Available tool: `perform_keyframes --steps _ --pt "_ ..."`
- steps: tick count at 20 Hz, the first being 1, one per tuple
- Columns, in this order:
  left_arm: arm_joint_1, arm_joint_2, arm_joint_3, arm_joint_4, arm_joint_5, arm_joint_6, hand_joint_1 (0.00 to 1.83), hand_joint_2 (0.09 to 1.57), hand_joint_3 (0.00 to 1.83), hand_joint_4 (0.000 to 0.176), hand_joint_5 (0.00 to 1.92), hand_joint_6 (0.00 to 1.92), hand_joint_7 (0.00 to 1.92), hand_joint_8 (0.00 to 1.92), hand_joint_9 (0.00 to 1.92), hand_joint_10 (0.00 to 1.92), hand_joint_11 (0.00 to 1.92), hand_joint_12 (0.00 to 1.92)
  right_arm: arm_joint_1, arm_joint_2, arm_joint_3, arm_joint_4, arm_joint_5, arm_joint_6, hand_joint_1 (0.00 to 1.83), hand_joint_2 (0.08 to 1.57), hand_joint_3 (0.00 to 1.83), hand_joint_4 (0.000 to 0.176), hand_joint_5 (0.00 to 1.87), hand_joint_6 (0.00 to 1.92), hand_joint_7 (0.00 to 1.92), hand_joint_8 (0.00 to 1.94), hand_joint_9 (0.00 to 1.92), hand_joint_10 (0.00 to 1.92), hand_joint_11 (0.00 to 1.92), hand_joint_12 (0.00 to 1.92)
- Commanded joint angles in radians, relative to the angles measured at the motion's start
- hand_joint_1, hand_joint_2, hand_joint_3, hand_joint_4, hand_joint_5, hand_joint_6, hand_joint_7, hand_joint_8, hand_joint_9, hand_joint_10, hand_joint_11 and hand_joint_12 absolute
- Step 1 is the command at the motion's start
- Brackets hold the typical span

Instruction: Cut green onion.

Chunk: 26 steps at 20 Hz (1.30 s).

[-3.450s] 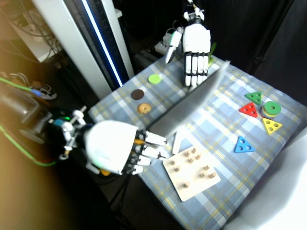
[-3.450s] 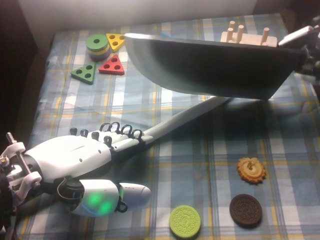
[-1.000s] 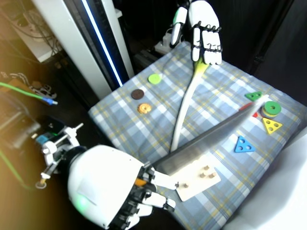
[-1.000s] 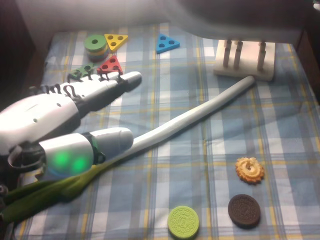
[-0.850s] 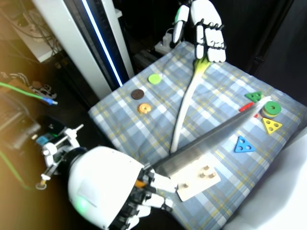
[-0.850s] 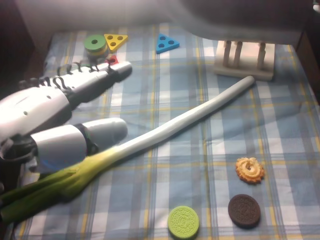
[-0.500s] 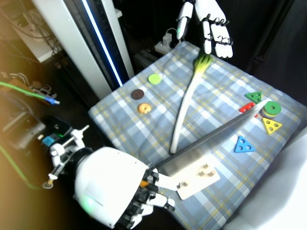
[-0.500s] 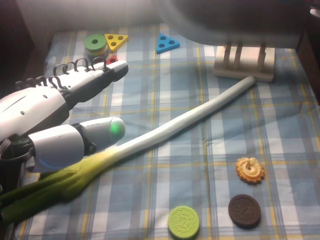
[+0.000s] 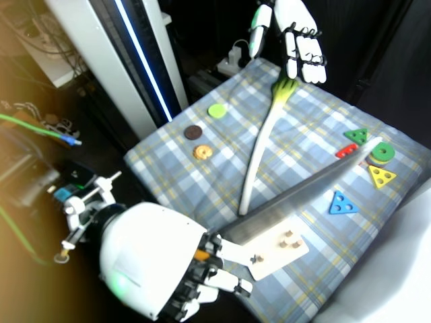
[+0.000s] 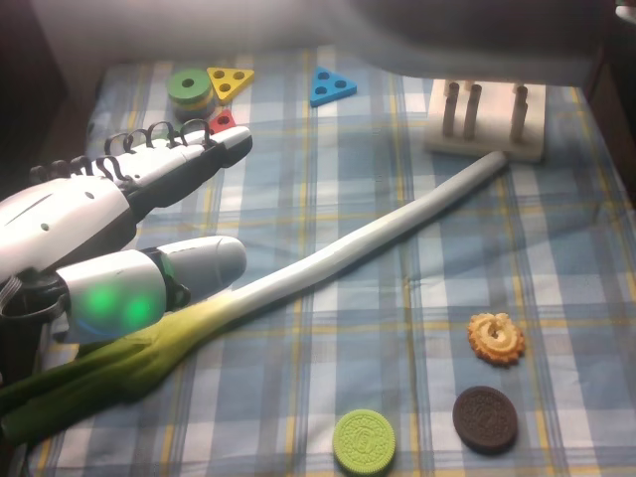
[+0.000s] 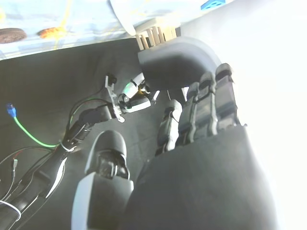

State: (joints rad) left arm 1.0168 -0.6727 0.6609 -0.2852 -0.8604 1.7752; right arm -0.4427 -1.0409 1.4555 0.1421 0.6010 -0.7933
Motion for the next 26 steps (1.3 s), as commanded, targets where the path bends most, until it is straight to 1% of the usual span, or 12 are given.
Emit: perform_keyframes --steps 1,4,7,8,9,13,15,16,17,18,21,26 --pt "-0.005 -0.001 0.003 0.011 -0.113 -0.006 0.00 1.24 0.00 0.176 0.00 0.00 0.00 0.00 0.00 0.00 0.00 0.00 0.015 0.015 -0.003 0.018 0.141 0.007 1.39 1.27 0.01 0.169 0.87 1.92 1.11 1.94 1.34 1.92 1.52 1.92" --pt "-0.005 -0.001 0.001 0.007 -0.111 -0.006 0.00 1.24 0.00 0.176 0.00 0.00 0.00 0.00 0.00 0.00 0.00 0.00 0.015 0.039 -0.023 0.018 0.149 0.006 1.41 1.26 0.00 0.160 0.81 1.92 1.04 1.94 1.29 1.92 1.48 1.92" --pt "0.001 -0.001 -0.001 0.003 -0.112 -0.006 0.00 1.25 0.00 0.176 0.00 0.00 0.00 0.00 0.00 0.00 0.00 0.00 0.005 0.043 -0.031 0.018 0.150 0.003 1.45 1.24 0.00 0.095 0.80 1.92 1.04 1.94 1.30 1.92 1.50 1.92" --pt "0.002 -0.001 -0.002 0.003 -0.112 -0.006 0.00 1.24 0.00 0.176 0.00 0.00 0.00 0.00 0.00 0.00 0.00 0.00 0.002 0.045 -0.033 0.018 0.150 0.003 1.43 1.25 0.00 0.080 0.82 1.92 1.06 1.94 1.31 1.92 1.50 1.92" --pt "0.002 -0.001 -0.002 0.002 -0.112 -0.006 0.00 1.24 0.00 0.176 0.00 0.00 0.00 0.00 0.00 0.00 0.00 0.00 -0.001 0.050 -0.037 0.018 0.150 0.003 1.43 1.25 0.00 0.072 0.84 1.92 1.08 1.94 1.31 1.92 1.51 1.92" --pt "0.003 -0.001 -0.002 0.001 -0.111 -0.006 0.00 1.25 0.00 0.176 0.00 0.00 0.00 0.00 0.00 0.00 0.00 0.00 -0.013 0.071 -0.056 0.018 0.157 0.002 1.41 1.26 0.00 0.080 0.85 1.92 1.11 1.94 1.33 1.92 1.52 1.92" --pt "0.003 -0.002 -0.002 -0.001 -0.109 -0.006 0.00 1.24 0.00 0.176 0.00 0.00 0.00 0.00 0.00 0.00 0.00 0.00 -0.021 0.078 -0.062 0.019 0.157 0.002 1.34 1.28 0.01 0.075 0.84 1.92 1.14 1.94 1.35 1.92 1.53 1.92" --pt "0.003 -0.002 -0.002 -0.001 -0.108 -0.006 0.00 1.24 0.00 0.176 0.00 0.00 0.00 0.00 0.00 0.00 0.00 0.00 -0.023 0.080 -0.065 0.019 0.159 0.002 1.30 1.29 0.01 0.065 0.87 1.92 1.16 1.94 1.36 1.92 1.52 1.92" --pt "0.003 -0.003 -0.002 -0.001 -0.108 -0.006 0.00 1.24 0.00 0.176 0.00 0.00 0.00 0.00 0.00 0.00 0.00 0.00 -0.027 0.083 -0.071 0.019 0.164 0.002 1.29 1.29 0.01 0.063 0.87 1.92 1.17 1.94 1.36 1.92 1.52 1.92" --pt "0.003 -0.004 -0.002 -0.001 -0.108 -0.006 0.00 1.24 0.00 0.176 0.00 0.00 0.00 0.00 0.00 0.00 0.00 0.00 -0.031 0.084 -0.073 0.019 0.165 0.002 1.27 1.30 0.00 0.000 0.88 1.92 1.18 1.94 1.38 1.92 1.53 1.92" --pt "0.003 -0.004 -0.002 -0.002 -0.107 -0.006 0.00 1.25 0.00 0.176 0.00 0.00 0.00 0.00 0.00 0.00 0.00 0.00 -0.044 0.084 -0.073 0.029 0.166 0.002 1.22 1.31 0.00 0.000 0.86 1.92 1.17 1.94 1.37 1.92 1.51 1.92" --pt "0.004 -0.007 -0.001 -0.003 -0.101 -0.006 0.00 1.24 0.00 0.176 0.00 0.00 0.00 0.00 0.00 0.00 0.00 0.00 -0.049 0.098 -0.086 0.036 0.191 0.002 1.24 1.28 0.00 0.000 0.88 1.92 1.21 1.94 1.43 1.92 1.58 1.92"
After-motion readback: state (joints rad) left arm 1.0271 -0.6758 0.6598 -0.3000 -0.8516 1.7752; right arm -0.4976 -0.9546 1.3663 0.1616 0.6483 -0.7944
